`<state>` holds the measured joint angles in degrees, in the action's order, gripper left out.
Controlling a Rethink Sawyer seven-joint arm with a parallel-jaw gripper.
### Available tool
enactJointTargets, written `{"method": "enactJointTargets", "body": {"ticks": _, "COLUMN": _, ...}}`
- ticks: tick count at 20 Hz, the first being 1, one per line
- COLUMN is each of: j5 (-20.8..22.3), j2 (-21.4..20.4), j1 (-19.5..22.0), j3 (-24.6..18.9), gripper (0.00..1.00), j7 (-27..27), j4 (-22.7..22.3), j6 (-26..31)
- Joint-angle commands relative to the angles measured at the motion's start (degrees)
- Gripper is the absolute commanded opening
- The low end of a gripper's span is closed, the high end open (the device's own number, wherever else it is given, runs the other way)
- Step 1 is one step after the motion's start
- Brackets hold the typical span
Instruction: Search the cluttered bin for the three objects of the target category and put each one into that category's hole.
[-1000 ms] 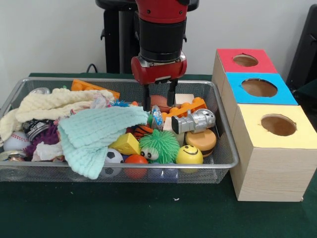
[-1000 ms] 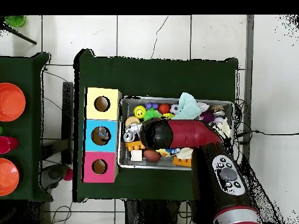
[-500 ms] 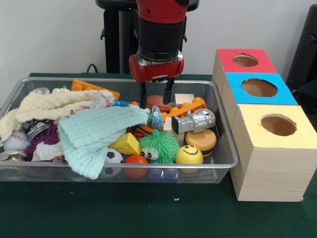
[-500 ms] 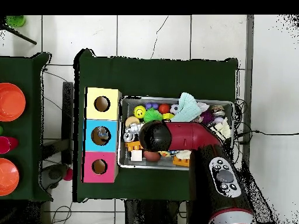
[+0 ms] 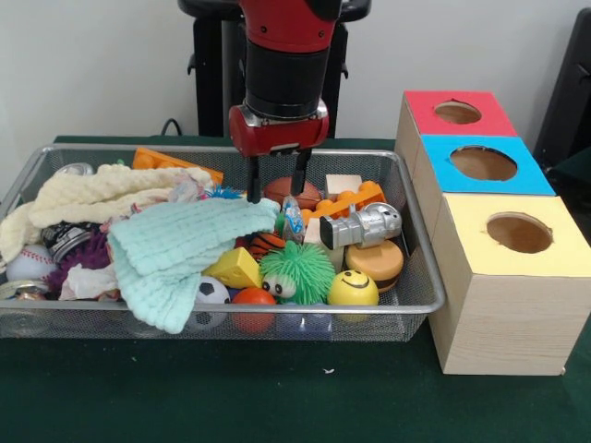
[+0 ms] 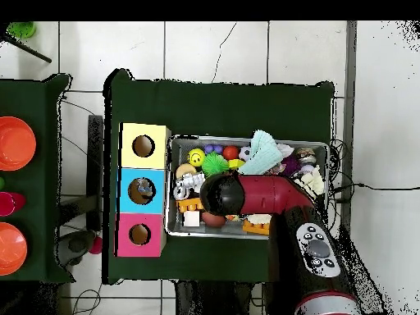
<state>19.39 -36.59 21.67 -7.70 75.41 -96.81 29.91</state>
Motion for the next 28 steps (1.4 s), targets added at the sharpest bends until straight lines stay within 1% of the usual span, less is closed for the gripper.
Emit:
{"method": "enactJointTargets", "body": {"ticks": 1, "j5": -2.53, "j2": 3.06, "j1": 0.20, "j3": -0.09, "gripper": 1.00, "j7": 12.43, "j4": -2.57, "j6": -3.66}}
{"method": "enactJointTargets", "body": {"ticks": 4, "j5": -3.85, "j2": 3.08, "j1": 0.54, "j3": -0.58, "gripper": 1.00, "j7": 13.26, "j4": -3.83, "j6": -4.31}}
{"method": "enactJointTargets", "body": {"ticks": 8, "j5": -5.59, "j2": 3.45, "j1": 0.51, "j3": -1.03, "gripper": 1.00, "j7": 13.63, "j4": -4.29, "j6": -4.39}}
{"method": "enactJointTargets", "body": {"ticks": 10, "j5": -6.48, "j2": 3.48, "j1": 0.40, "j3": -1.08, "gripper": 1.00, "j7": 13.57, "j4": -4.31, "j6": -4.21}}
{"method": "enactJointTargets", "body": {"ticks": 17, "j5": -9.15, "j2": 2.51, "j1": 1.09, "j3": -1.81, "gripper": 1.00, "j7": 12.46, "j4": -6.60, "j6": -3.42}}
{"method": "enactJointTargets", "body": {"ticks": 22, "j5": -7.95, "j2": 4.24, "j1": 0.30, "j3": -0.59, "gripper": 1.00, "j7": 11.61, "j4": -5.44, "j6": -5.20}}
{"method": "enactJointTargets", "body": {"ticks": 28, "j5": -7.28, "j2": 6.41, "j1": -0.37, "j3": 0.30, "gripper": 1.00, "j7": 12.50, "j4": -4.97, "j6": -8.21}}
